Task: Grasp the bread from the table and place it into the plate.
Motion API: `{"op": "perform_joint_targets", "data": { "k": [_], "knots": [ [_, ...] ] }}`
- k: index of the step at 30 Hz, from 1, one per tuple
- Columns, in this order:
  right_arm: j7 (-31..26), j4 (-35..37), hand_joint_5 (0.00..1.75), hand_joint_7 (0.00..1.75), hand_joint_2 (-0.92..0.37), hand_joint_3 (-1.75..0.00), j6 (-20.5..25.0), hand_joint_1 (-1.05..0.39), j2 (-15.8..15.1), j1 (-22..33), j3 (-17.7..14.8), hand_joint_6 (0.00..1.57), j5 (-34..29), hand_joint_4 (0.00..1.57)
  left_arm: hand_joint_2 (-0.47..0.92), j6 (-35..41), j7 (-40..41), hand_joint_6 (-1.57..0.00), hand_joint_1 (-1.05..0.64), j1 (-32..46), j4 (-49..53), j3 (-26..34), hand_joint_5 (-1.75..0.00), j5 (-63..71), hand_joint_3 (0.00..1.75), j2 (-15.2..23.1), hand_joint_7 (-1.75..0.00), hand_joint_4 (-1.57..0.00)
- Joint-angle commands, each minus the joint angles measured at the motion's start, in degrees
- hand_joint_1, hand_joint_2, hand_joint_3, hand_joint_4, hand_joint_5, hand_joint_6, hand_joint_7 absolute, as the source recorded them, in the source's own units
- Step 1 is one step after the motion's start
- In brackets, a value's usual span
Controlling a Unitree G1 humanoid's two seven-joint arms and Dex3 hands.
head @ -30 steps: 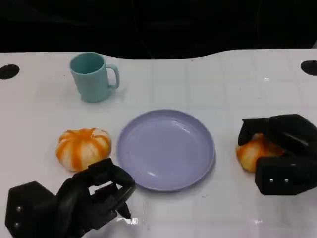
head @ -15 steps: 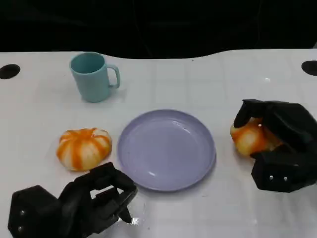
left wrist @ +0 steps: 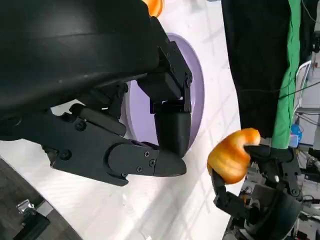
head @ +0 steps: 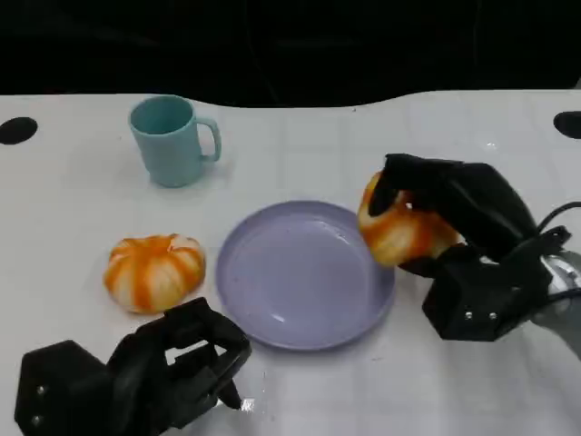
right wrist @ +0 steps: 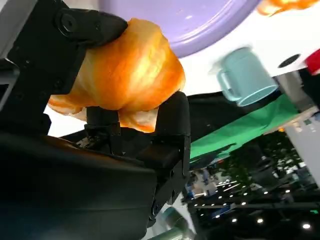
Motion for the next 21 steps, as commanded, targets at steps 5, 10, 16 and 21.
{"op": "perform_joint_targets", "data": {
  "k": [5,10,16,21],
  "knots": [
    [1.6,2.3,1.75,1.74,-0.18,-1.48,-0.7,0.07,4.1,-4.1,2.1,0.8,-0.9,1.02,0.91,-0.4,0.2,-0.73,-0.49,0.4,-0.5,0.5,-1.75,-0.1,0.3,0.7,-1.4,-0.72],
    [0.1,5.3,1.75,1.74,-0.14,-1.5,0.0,-0.01,6.3,-6.2,4.1,0.8,-3.4,1.02,0.91,-0.7,0.5,-0.73,-0.5,0.3,-0.4,0.1,-1.75,0.4,0.3,0.5,-1.39,-0.73],
    [0.1,9.3,1.75,1.75,-0.16,-1.46,0.7,-0.01,8.2,-8.2,5.6,0.78,-4.5,0.99,0.92,-0.7,1.1,-0.73,-0.5,0.2,-0.6,-0.2,-1.75,0.8,0.31,0.0,-1.4,-0.73],
    [1.9,11.5,1.75,1.37,-0.25,-1.33,1.3,-0.02,8.9,-9.1,5.7,0.85,-3.3,0.96,0.91,-0.6,1.0,-0.73,-0.49,0.4,-0.8,-0.2,-1.75,0.7,0.31,-0.1,-1.4,-0.73]
  ]
}}
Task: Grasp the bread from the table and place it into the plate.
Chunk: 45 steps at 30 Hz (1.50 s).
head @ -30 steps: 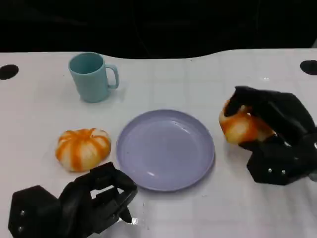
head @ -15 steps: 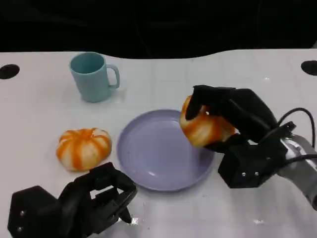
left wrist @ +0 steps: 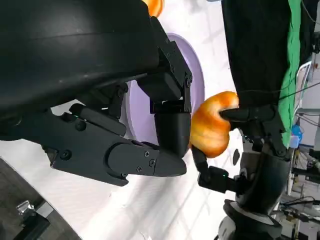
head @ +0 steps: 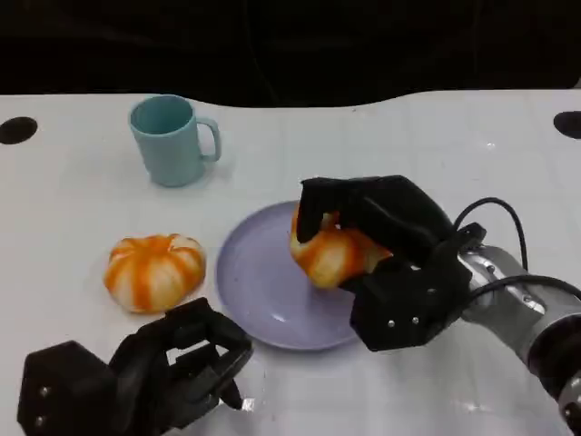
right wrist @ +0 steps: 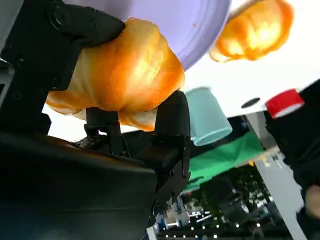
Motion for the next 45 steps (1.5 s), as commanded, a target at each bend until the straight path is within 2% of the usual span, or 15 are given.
{"op": "perform_joint_targets", "data": {
  "k": [1,3,4,5,6,8,10,12,18,26,31,35,41,45],
  "knots": [
    [2.3,1.5,1.75,1.23,-0.27,-1.29,0.8,-0.03,0.5,-1.8,-0.6,0.86,1.6,0.93,0.91,-0.4,0.5,-0.73,-0.49,0.3,-0.7,0.1,-1.75,0.0,0.31,0.2,-1.4,-0.73],
    [4.0,1.7,1.61,0.87,-0.36,-1.05,0.8,-0.1,0.5,-1.8,-0.8,0.83,2.6,0.81,0.91,-0.1,0.6,-0.73,-0.5,0.3,-0.8,0.2,-1.75,-0.2,0.31,0.1,-1.4,-0.73],
    [5.3,1.6,1.41,0.73,-0.4,-0.95,0.8,-0.14,0.2,-1.9,-0.7,0.8,2.8,0.75,0.91,0.1,0.6,-0.73,-0.5,0.4,-0.9,0.1,-1.75,-0.2,0.31,0.1,-1.4,-0.73],
    [6.7,1.4,1.1,0.53,-0.49,-0.8,0.7,-0.23,-0.2,-2.0,-0.5,0.72,3.0,0.67,0.91,0.1,0.6,-0.73,-0.5,0.4,-1.0,0.1,-1.75,-0.1,0.31,0.1,-1.4,-0.73],
    [8.1,1.1,0.93,0.41,-0.56,-0.68,0.6,-0.27,-0.7,-2.2,-0.2,0.69,2.9,0.64,0.91,-0.1,0.7,-0.73,-0.5,0.4,-0.9,0.1,-1.75,0.0,0.31,0.1,-1.4,-0.73],
    [9.8,0.7,0.57,0.17,-0.8,-0.28,0.7,-0.38,-1.2,-2.3,0.1,0.63,2.7,0.55,0.91,-0.4,0.7,-0.73,-0.5,0.4,-0.8,0.0,-1.75,0.3,0.31,0.1,-1.4,-0.73],
    [13.0,-0.6,0.44,0.08,-0.89,-0.17,0.9,-0.47,-2.4,-2.6,0.6,0.59,2.3,0.47,0.91,-0.2,1.0,-0.73,-0.5,0.4,-1.0,-0.1,-1.75,0.4,0.3,0.0,-1.4,-0.73],
    [17.0,-2.5,0.34,0.02,-0.91,-0.17,1.3,-0.56,-3.4,-2.6,0.8,0.51,2.6,0.34,0.9,-0.1,1.2,-0.74,-0.5,0.5,-1.3,-0.2,-1.75,0.6,0.3,0.0,-1.39,-0.73],
    [23.7,-9.4,0.27,0.0,-0.92,-0.2,4.3,-0.65,-5.0,-0.8,0.2,0.36,3.7,0.2,0.9,-0.2,1.3,-0.75,-0.51,0.7,-1.4,-0.6,-1.75,0.7,0.31,0.1,-1.39,-0.74],
    [27.6,-14.9,0.25,0.0,-0.92,-0.2,6.8,-0.67,-5.7,1.7,-0.6,0.32,5.3,0.16,0.9,-0.7,1.4,-0.76,-0.52,0.6,-0.9,-0.8,-1.75,0.8,0.31,0.2,-1.38,-0.76],
    [29.4,-18.6,0.25,0.0,-0.92,-0.21,7.3,-0.67,-7.3,3.5,-1.5,0.31,6.8,0.15,0.9,-0.6,1.3,-0.76,-0.53,0.3,-0.5,-0.6,-1.75,0.3,0.32,-0.1,-1.38,-0.76],
    [27.6,-21.8,0.3,0.03,-0.92,-0.21,6.3,-0.64,-8.9,6.8,-3.4,0.36,8.0,0.22,0.9,-0.5,1.5,-0.76,-0.52,0.6,-0.9,-0.6,-1.75,0.2,0.32,-0.3,-1.37,-0.76],
    [24.7,-27.6,0.42,0.11,-0.92,-0.14,4.9,-0.52,-10.7,13.0,-7.0,0.54,10.2,0.47,0.91,-1.1,1.2,-0.76,-0.51,0.9,-0.9,-0.5,-1.75,0.3,0.3,-0.1,-1.37,-0.75],
    [26.0,-31.9,0.52,0.11,-0.92,-0.12,4.3,-0.47,-12.9,17.0,-8.9,0.59,12.6,0.53,0.91,-2.1,1.2,-0.76,-0.53,0.5,0.1,-0.5,-1.75,0.7,0.3,-0.1,-1.38,-0.75]
  ]
}}
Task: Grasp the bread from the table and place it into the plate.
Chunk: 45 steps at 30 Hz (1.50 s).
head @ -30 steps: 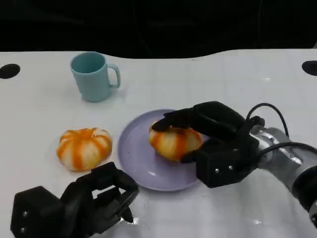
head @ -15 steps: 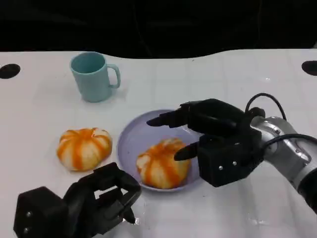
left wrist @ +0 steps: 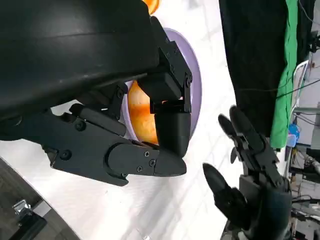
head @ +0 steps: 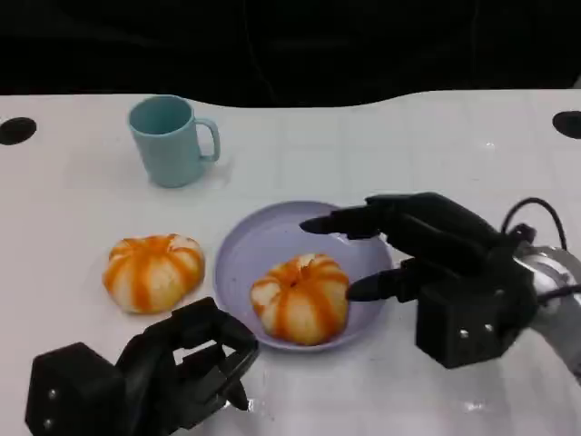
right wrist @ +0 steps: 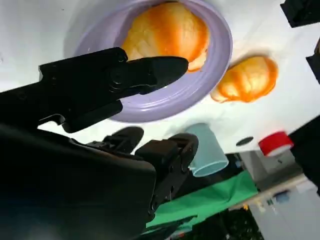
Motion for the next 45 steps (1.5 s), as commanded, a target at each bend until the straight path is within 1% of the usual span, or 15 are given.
{"op": "perform_joint_targets", "data": {
  "k": [1,3,7,9,11,15,17,18,19,20,22,23,29,34,45],
  "knots": [
    [1.3,-5.6,0.54,0.11,-0.92,-0.12,-0.8,-0.46,-3.5,4.5,-2.7,0.59,3.4,0.53,0.91,-1.5,0.3,-0.76,-0.53,0.1,0.6,0.5,-1.75,0.3,0.3,0.6,-1.38,-0.75],
    [2.0,-7.9,0.6,0.11,-0.92,-0.1,-1.0,-0.44,-4.5,6.4,-3.6,0.61,4.9,0.53,0.91,-1.3,0.5,-0.75,-0.53,0.1,0.4,0.3,-1.75,0.6,0.3,0.6,-1.39,-0.74],
    [2.5,-11.2,0.95,0.12,-0.91,-0.01,-2.3,-0.28,-6.2,9.9,-5.5,0.74,7.5,0.53,0.91,-0.3,1.0,-0.75,-0.51,0.1,0.0,0.3,-1.75,0.5,0.31,0.4,-1.4,-0.73],
    [2.7,-12.4,1.0,0.14,-0.91,-0.01,-2.5,-0.22,-6.9,11.5,-6.3,0.8,8.4,0.54,0.9,-0.2,0.8,-0.75,-0.5,0.0,-0.1,0.3,-1.75,0.3,0.31,0.4,-1.39,-0.73],
    [2.7,-12.8,0.96,0.16,-0.91,-0.01,-3.2,-0.16,-7.6,12.6,-6.9,0.88,8.6,0.59,0.9,-0.2,0.8,-0.74,-0.5,0.0,-0.1,0.2,-1.75,0.3,0.32,0.4,-1.38,-0.73],
    [2.8,-12.7,1.0,0.23,-0.92,-0.03,-5.9,-0.04,-9.9,15.7,-8.4,1.09,9.1,0.8,0.89,-0.3,0.7,-0.74,-0.52,-0.2,0.1,0.1,-1.75,0.3,0.32,0.4,-1.38,-0.74],
    [3.4,-13.2,1.22,0.27,-0.89,-0.1,-5.9,-0.01,-11.0,17.1,-8.9,1.14,9.8,0.81,0.89,0.2,0.8,-0.74,-0.51,-0.2,-0.4,0.1,-1.75,0.2,0.33,0.4,-1.38,-0.74],
    [3.8,-13.5,1.31,0.36,-0.79,-0.31,-6.0,-0.01,-11.5,17.7,-9.1,1.13,10.0,0.81,0.9,0.5,0.8,-0.74,-0.51,-0.1,-0.6,0.1,-1.75,0.1,0.33,0.3,-1.38,-0.73],
    [4.1,-13.7,1.39,0.51,-0.59,-0.69,-6.1,0.0,-11.9,18.2,-9.3,1.07,10.2,0.82,0.9,0.7,0.8,-0.74,-0.5,-0.2,-0.7,0.1,-1.75,0.0,0.34,0.3,-1.39,-0.73],
    [4.5,-14.2,1.42,0.61,-0.5,-0.86,-6.1,0.0,-12.5,19.0,-9.6,1.03,10.2,0.82,0.9,0.7,0.7,-0.74,-0.5,-0.2,-0.7,0.2,-1.75,-0.1,0.34,0.3,-1.39,-0.73],
    [5.1,-15.2,1.51,0.77,-0.42,-1.11,-6.0,0.01,-13.4,20.4,-9.9,0.99,10.2,0.84,0.9,0.5,0.6,-0.73,-0.5,-0.2,-0.6,0.2,-1.75,-0.2,0.34,0.3,-1.39,-0.73],
    [5.3,-15.7,1.53,0.82,-0.4,-1.16,-6.0,0.01,-13.8,21.1,-10.1,0.98,10.0,0.85,0.9,0.5,0.5,-0.73,-0.5,-0.2,-0.6,0.3,-1.75,-0.3,0.34,0.3,-1.39,-0.73],
    [5.9,-18.9,1.7,1.12,-0.39,-1.29,-3.9,-0.03,-15.4,24.4,-10.3,0.96,8.3,0.93,0.89,0.9,0.4,-0.74,-0.5,-0.4,-0.6,0.4,-1.75,-0.6,0.33,0.5,-1.38,-0.72],
    [5.1,-19.4,1.75,1.36,-0.41,-1.25,-2.9,-0.02,-14.9,25.8,-10.0,0.83,6.8,0.88,0.89,1.2,0.4,-0.74,-0.5,-0.2,-1.0,0.5,-1.75,-0.6,0.33,0.8,-1.38,-0.72],
    [-1.1,-14.7,1.75,1.45,-0.42,-1.21,-5.8,-0.05,-12.6,24.6,-9.0,0.77,2.6,0.84,0.89,0.1,-0.6,-0.75,-0.52,-0.5,0.2,1.1,-1.75,-1.0,0.32,1.7,-1.38,-0.73]
  ]
}}
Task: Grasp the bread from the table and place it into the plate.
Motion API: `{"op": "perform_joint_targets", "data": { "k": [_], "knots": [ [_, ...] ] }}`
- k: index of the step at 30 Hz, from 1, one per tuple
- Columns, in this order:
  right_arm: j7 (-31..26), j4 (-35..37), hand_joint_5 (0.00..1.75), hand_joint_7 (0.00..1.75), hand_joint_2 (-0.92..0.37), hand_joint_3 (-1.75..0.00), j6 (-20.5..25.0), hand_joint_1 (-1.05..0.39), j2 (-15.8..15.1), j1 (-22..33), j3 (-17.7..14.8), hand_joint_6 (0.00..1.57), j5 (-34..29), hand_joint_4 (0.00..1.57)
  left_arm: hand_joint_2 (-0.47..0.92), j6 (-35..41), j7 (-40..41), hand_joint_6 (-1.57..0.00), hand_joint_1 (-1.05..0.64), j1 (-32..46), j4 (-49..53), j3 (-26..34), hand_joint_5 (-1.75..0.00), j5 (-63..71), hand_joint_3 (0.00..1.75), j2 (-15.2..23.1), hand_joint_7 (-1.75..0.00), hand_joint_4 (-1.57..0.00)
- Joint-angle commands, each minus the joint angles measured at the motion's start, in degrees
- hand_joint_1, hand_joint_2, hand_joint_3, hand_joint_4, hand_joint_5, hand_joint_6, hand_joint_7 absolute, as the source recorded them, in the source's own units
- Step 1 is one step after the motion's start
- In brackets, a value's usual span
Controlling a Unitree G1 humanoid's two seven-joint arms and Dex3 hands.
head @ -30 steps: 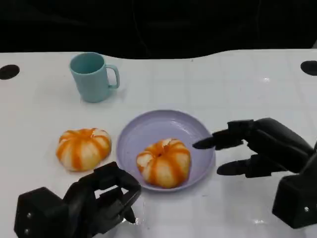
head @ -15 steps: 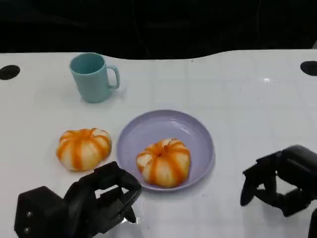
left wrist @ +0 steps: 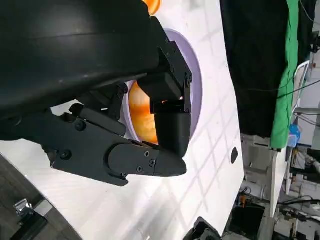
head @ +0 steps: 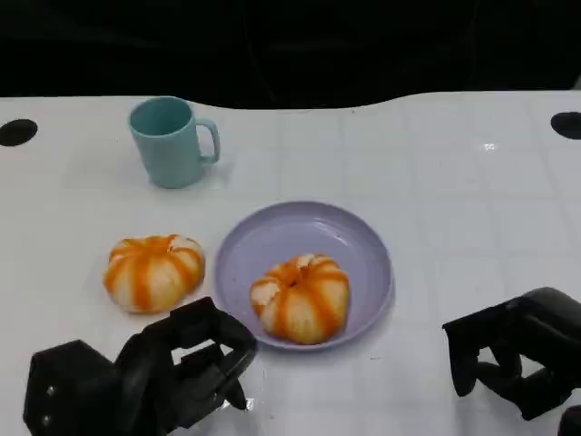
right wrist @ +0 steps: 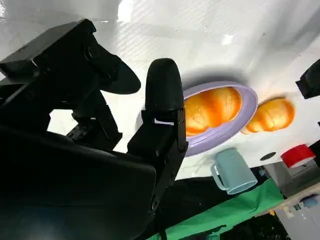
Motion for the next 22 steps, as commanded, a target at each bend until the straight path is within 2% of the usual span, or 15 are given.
{"op": "perform_joint_targets", "data": {
  "k": [1,9,14,22],
  "knots": [
    [-1.9,2.1,1.75,1.46,-0.42,-1.22,-0.9,-0.06,0.2,-1.2,0.1,0.76,-1.4,0.84,0.89,-1.2,-0.8,-0.75,-0.52,-0.4,0.5,1.0,-1.75,-0.4,0.32,1.2,-1.38,-0.73],
    [-3.6,3.8,1.75,1.48,-0.41,-1.24,-1.4,-0.07,1.1,-2.3,0.7,0.75,-2.2,0.85,0.89,-1.4,-1.5,-0.74,-0.52,-0.8,1.5,1.8,-1.75,-0.8,0.32,1.5,-1.37,-0.73],
    [-4.8,5.2,1.75,1.45,-0.39,-1.25,-3.2,-0.06,1.4,-2.9,0.9,0.77,-2.5,0.87,0.89,-1.7,-1.7,-0.74,-0.52,-1.0,2.0,2.0,-1.75,-0.9,0.32,1.5,-1.37,-0.73],
    [-4.2,5.4,1.75,1.42,-0.38,-1.27,-3.1,-0.07,1.8,-3.0,0.9,0.79,-1.3,0.87,0.89,-1.7,-1.8,-0.72,-0.52,-0.9,2.0,2.1,-1.75,-0.7,0.32,1.7,-1.4,-0.73]
  ]
}}
